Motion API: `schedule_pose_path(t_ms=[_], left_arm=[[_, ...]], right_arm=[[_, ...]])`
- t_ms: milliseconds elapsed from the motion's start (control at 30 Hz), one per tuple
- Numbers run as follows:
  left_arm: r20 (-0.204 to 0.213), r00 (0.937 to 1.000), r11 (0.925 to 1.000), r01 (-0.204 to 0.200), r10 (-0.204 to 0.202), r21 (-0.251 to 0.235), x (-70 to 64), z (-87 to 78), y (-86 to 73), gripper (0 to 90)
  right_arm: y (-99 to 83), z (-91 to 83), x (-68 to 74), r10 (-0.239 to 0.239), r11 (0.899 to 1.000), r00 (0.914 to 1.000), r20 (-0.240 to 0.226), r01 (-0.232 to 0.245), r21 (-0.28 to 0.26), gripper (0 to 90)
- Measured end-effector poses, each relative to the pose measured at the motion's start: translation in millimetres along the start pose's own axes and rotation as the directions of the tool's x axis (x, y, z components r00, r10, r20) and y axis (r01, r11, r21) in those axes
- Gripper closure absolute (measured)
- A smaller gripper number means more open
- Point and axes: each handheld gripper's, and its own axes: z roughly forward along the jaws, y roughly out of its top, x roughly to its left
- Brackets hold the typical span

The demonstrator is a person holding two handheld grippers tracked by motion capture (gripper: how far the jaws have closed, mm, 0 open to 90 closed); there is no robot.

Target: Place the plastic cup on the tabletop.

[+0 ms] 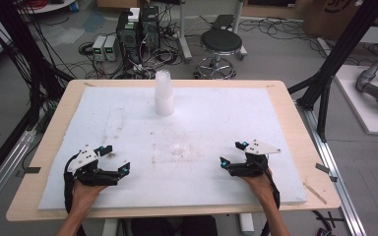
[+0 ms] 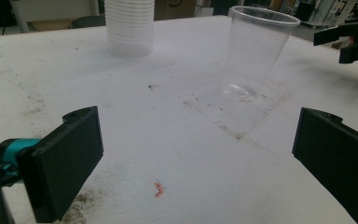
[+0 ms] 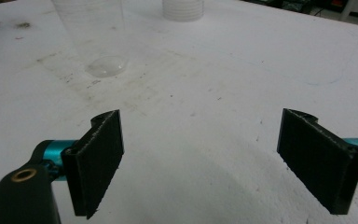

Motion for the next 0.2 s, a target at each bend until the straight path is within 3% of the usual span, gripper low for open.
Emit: schedule_pose_path(t_ms=[200], left_arm=[[0.000,1.0000,1.0000,-0.004,0.004,-0.006,0.1,-0.7,-0.2,1.7]], right_arm=[[-1.1,-1.7,-0.2,0.025,1.000,0.9996,0.009,-0.025,-0.010,14.7]])
